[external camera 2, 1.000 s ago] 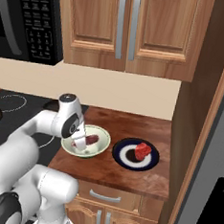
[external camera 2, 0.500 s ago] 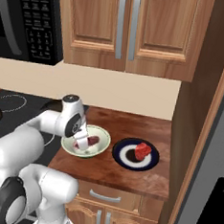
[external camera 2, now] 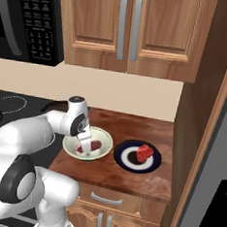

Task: Place one of the steaks on the plate and the other in the bowl. Then place the bowl in the fridge.

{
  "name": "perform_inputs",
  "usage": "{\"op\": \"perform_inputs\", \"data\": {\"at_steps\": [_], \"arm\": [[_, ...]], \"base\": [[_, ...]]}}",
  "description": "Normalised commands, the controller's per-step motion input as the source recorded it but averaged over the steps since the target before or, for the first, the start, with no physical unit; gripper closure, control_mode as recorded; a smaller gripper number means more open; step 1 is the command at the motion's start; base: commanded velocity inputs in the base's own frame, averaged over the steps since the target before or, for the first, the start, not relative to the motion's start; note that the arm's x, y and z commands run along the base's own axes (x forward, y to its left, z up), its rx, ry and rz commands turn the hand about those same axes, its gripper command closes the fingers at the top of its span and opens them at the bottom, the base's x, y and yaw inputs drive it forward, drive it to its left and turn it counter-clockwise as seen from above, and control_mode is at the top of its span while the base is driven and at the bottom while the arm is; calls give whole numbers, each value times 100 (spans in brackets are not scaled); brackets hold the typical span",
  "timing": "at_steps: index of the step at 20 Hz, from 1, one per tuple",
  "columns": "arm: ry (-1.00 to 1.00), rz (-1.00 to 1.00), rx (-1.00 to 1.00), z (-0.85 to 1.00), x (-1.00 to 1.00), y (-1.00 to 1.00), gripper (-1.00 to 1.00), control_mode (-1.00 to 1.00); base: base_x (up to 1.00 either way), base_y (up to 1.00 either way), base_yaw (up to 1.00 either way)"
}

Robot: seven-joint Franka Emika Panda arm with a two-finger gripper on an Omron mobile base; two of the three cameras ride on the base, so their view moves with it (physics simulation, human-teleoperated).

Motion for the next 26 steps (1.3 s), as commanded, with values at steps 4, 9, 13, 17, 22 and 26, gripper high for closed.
{"op": "perform_inputs", "data": {"at_steps": [4,9,13,17,22,26], "arm": [[9,1,0,-6,6,0,100,-100],[3,1,0,-1,0,0,-100,-100],[0,0,0,0,-1,0,-100,-100],[-9,0,0,14,-30,0,-100,-100],[-17,0,4,35,-44,-20,-100,-100],[-19,1,7,67,-74,-33,-100,-100]], "base": [[0,0,0],[0,0,0],[0,0,0],[0,0,0],[0,0,0],[0,0,0]]}}
